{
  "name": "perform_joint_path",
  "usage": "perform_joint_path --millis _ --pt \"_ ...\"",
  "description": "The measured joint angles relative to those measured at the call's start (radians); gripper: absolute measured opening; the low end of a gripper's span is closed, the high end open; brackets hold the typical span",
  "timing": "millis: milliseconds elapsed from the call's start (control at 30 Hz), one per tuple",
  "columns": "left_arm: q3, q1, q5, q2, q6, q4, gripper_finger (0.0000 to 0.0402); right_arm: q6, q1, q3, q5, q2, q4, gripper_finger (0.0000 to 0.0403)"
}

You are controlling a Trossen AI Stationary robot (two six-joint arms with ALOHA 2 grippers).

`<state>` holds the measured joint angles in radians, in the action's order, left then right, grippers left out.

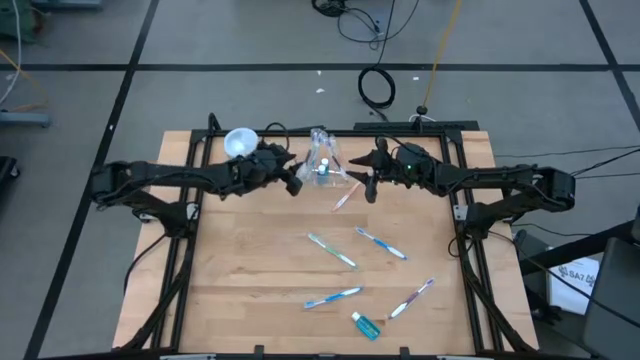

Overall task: Pick & Place toothbrushing station
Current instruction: Put the orange toothbrush into the transparent organizer

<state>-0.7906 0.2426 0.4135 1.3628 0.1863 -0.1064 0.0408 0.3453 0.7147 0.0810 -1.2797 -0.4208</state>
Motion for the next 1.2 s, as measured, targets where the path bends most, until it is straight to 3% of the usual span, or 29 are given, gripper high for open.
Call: perform_joint_path --millis 267,467,633,867,1000,1200 --pt "0.0 -0.033 -0.12 -0.129 -0.02 0.038 0.0157 0.044 -0.04 0.0 -0.001 0.0 0.077 0.0195" --pt "0.0 -0.078 -0.182 -0.142 -0.045 0.048 0.0157 0.044 -0.077 0.0 0.0 0.0 0.084 0.0224" --pt "0.0 -0.109 -0.188 -0.141 -0.101 0.083 0.0157 0.074 -0.08 0.0 -0.007 0.0 0.243 0.0231" --pt "0.0 -0.121 -0.188 -0.138 -0.108 0.081 0.0157 0.267 -0.026 -0.004 -0.147 0.0 0.424 0.023" --pt "0.0 -0.121 -0.187 -0.138 -0.114 0.081 0.0157 0.458 0.022 -0.039 -0.087 0.0 0.421 0.0233" --pt "0.0 -0.12 -0.187 -0.138 -0.114 0.078 0.0157 0.462 0.107 -0.066 0.023 -0.062 0.394 0.0239"
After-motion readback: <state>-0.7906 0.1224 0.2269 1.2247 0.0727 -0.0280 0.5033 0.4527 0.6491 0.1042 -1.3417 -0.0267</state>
